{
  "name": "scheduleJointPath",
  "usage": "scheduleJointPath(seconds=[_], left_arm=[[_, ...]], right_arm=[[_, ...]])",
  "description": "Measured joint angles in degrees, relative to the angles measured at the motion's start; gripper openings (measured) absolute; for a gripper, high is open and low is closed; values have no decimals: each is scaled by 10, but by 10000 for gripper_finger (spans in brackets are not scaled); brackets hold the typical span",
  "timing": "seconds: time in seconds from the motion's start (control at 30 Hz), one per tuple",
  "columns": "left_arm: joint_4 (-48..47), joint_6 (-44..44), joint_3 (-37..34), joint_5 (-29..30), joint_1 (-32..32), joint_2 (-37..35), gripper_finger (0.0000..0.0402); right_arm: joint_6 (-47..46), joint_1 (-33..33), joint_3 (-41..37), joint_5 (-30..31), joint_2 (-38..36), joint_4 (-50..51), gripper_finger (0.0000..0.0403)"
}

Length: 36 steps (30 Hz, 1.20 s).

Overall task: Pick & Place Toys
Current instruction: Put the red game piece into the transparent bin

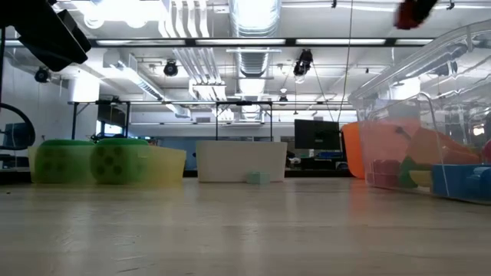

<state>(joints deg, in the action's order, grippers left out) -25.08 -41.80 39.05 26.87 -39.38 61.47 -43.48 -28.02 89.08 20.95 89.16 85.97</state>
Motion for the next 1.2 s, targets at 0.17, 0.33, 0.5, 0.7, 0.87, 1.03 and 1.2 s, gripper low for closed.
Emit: scheduleJointPath(seconds=[0.17, 0.33, 0.5, 0.7, 0.87, 1.03, 1.2], left_arm=[[0, 0, 0, 5, 0, 0, 102], [0, 0, 0, 8, 1, 0, 102], [0, 0, 0, 8, 1, 0, 102], [0, 0, 0, 12, 1, 0, 102], [0, 0, 0, 12, 1, 0, 102], [0, 0, 0, 12, 1, 0, 102], [0, 0, 0, 12, 1, 0, 102]], right_arm=[[-68, -17, -119, 0, -93, -71, 129], [-33, -17, -222, -19, -140, -156, 129], [-50, -17, -291, -30, -161, -179, 129], [-55, -13, -345, -72, -163, -216, 129], [-59, -1, -371, -75, -163, -253, 129], [-38, 19, -382, -82, -163, -253, 129], [-4, 52, -400, -116, -163, -255, 129]])
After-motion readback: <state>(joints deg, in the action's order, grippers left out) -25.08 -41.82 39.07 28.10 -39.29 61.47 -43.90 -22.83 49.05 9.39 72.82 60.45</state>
